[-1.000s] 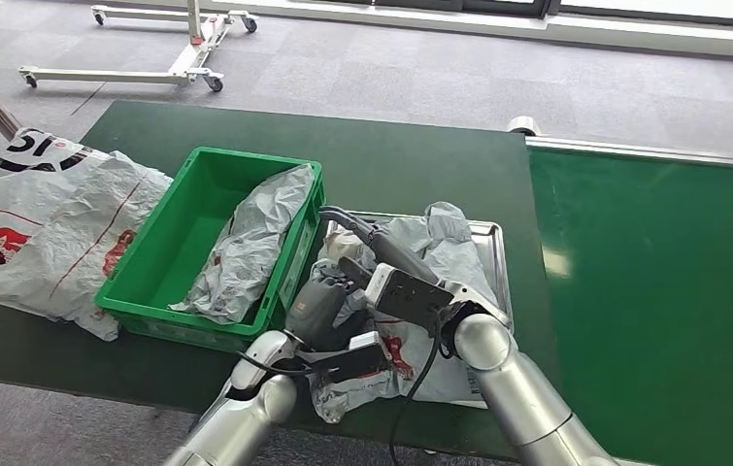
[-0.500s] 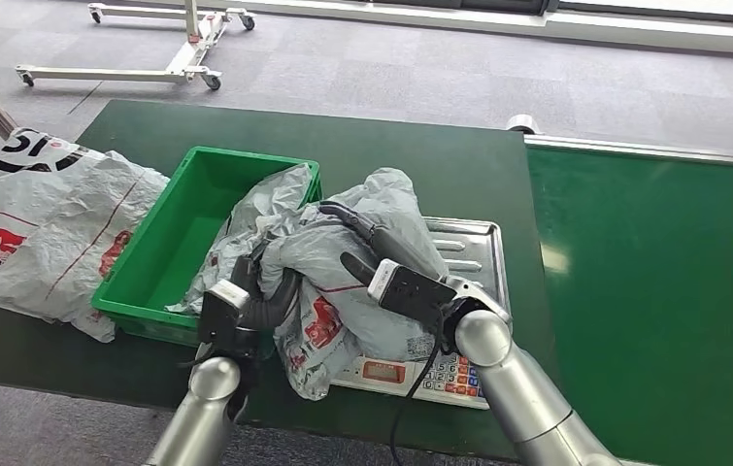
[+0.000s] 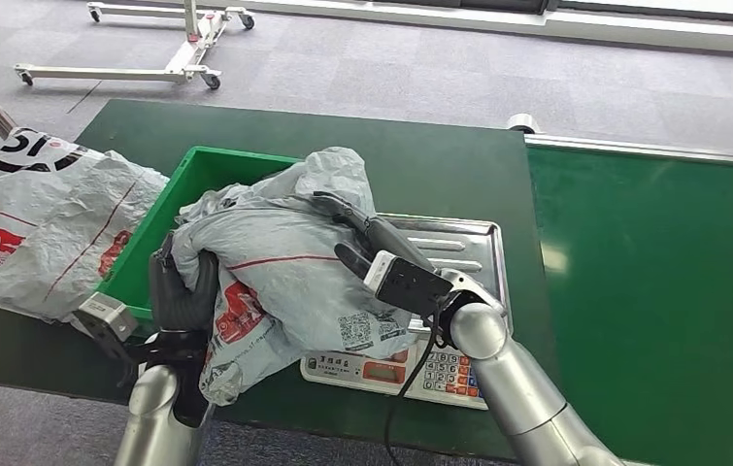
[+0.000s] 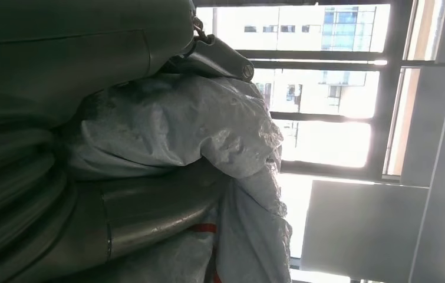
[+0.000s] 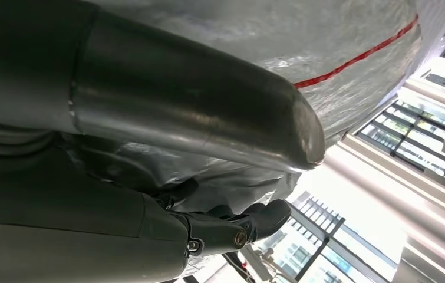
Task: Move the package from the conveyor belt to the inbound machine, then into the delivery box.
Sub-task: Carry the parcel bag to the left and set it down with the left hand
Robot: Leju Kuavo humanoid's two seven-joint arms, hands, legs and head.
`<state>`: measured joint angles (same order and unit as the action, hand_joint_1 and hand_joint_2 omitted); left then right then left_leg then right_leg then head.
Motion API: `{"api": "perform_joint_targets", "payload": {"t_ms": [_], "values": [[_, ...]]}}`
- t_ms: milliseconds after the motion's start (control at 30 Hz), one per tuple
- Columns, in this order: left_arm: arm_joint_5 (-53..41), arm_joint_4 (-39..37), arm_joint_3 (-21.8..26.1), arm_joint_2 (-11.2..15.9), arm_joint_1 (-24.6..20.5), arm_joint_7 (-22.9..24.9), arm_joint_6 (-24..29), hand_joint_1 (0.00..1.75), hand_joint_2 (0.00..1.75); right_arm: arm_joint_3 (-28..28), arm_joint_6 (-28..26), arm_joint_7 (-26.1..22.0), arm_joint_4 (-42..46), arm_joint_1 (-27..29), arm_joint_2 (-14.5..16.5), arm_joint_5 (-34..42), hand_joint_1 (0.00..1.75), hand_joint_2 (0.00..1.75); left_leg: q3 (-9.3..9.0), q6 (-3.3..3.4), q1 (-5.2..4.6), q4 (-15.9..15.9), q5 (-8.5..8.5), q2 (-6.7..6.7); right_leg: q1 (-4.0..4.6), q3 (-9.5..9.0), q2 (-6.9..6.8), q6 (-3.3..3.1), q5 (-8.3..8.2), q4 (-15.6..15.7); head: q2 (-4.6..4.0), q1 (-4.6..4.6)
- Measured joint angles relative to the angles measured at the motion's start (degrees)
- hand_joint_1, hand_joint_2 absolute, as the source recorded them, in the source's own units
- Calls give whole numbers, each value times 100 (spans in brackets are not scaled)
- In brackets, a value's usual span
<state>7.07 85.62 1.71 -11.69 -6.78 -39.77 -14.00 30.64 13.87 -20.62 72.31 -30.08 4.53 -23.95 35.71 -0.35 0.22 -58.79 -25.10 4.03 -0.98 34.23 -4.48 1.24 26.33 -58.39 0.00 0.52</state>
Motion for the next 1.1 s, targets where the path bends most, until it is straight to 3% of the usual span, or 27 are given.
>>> {"api": "perform_joint_targets", "payload": {"t_ms": [133,233,300,433,500,533,667,1100], "values": [[-1,147,180,-72,16,-1,-20,175,175,0,-6,2,-31,-16,22,-13,0,0,0,0,0,0,0,0,1,0,0,0,0,0,0,0],[-281,290,319,-138,19,-3,461,175,175,-1,-38,2,-61,-21,26,-24,0,0,0,0,0,0,0,0,1,1,0,0,0,0,0,1],[-713,411,383,-169,15,-8,1393,175,175,-5,-73,-1,-84,-14,26,-31,0,0,0,0,0,0,0,1,1,2,1,0,0,0,0,1],[-1582,683,359,-134,-14,-36,4161,175,175,-19,-130,-2,-95,35,26,-40,0,0,0,-1,0,0,0,0,3,3,1,0,0,0,0,1],[-2016,906,341,-119,-32,-43,5046,175,175,-20,-151,-2,-98,52,26,-41,0,0,3,-1,0,0,0,-2,4,3,-2,-1,1,0,0,1],[-2253,1044,364,-139,-55,-46,5237,175,175,-20,-163,-3,-104,55,26,-42,0,0,4,-1,1,0,0,-3,4,3,-3,-1,1,0,0,1],[-2722,1479,519,-231,-160,-51,5377,175,175,-20,-186,-3,-133,58,26,-44,0,0,5,0,0,-1,-1,0,-1,4,-1,-1,0,0,0,1],[-2762,1821,637,-243,-165,-44,5387,175,175,-20,-189,-3,-159,58,28,-44,0,0,5,0,0,-1,-1,-1,2,6,-1,-1,0,0,0,1]]}}
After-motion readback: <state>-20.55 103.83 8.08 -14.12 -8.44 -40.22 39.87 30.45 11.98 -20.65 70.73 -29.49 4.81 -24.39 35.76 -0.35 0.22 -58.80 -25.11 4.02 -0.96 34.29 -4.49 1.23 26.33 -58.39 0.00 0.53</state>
